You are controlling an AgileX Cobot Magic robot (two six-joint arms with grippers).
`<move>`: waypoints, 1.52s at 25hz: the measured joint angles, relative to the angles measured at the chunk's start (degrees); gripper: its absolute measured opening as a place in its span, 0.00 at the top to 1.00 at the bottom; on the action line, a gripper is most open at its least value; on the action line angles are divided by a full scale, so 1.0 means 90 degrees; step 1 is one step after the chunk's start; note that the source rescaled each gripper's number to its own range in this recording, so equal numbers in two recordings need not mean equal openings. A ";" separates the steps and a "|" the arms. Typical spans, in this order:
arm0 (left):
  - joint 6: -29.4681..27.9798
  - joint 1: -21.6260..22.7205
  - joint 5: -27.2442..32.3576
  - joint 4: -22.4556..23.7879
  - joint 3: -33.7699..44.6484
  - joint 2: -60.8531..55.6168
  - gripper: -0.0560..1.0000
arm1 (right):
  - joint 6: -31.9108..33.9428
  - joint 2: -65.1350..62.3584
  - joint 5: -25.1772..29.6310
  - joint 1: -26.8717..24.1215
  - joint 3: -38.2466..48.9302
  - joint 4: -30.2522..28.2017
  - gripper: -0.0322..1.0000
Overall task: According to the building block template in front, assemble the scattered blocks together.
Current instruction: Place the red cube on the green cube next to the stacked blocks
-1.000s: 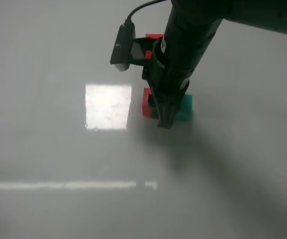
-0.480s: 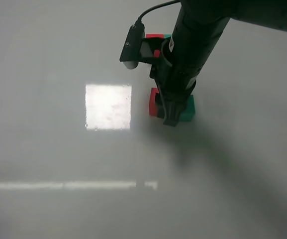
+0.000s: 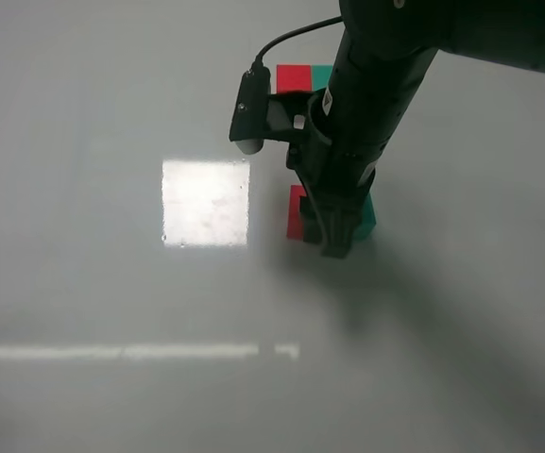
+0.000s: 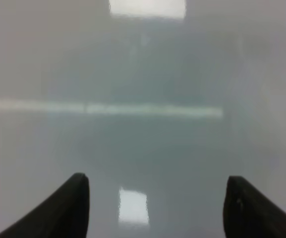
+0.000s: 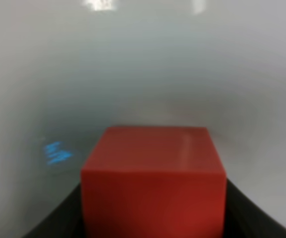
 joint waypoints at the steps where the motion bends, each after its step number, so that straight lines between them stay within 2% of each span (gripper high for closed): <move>1: 0.0000 0.0000 0.0000 0.0000 0.0000 0.0000 0.51 | -0.0037 0.0000 0.0000 0.0000 0.0000 0.0000 0.97; 12: 0.0000 0.0000 0.0000 0.0000 0.0000 0.0000 0.51 | -0.0768 0.0000 0.0143 0.0000 0.0000 0.0006 0.96; 14: 0.0000 0.0000 0.0000 0.0000 0.0000 0.0000 0.51 | -0.0892 0.0000 0.0164 0.0000 0.0000 0.0006 0.92; 15: 0.0000 0.0000 0.0000 0.0000 0.0000 0.0000 0.51 | -0.0975 0.0000 0.0200 0.0000 0.0007 -0.0016 0.88; 19: 0.0000 0.0000 0.0000 0.0000 0.0000 0.0000 0.51 | -0.1236 0.0000 0.0260 0.0000 0.0012 -0.0061 0.56; 21: 0.0000 0.0000 0.0000 0.0000 0.0000 0.0000 0.51 | -0.1335 0.0000 0.0260 0.0000 0.0012 -0.0084 0.48; 23: 0.0000 0.0000 0.0000 0.0000 0.0000 0.0000 0.51 | -0.1400 0.0000 0.0260 0.0000 0.0012 -0.0150 0.44; 38: 0.0000 0.0000 0.0000 0.0000 0.0000 0.0000 0.51 | -0.1656 -0.0016 0.0260 0.0145 0.0058 -0.0346 0.40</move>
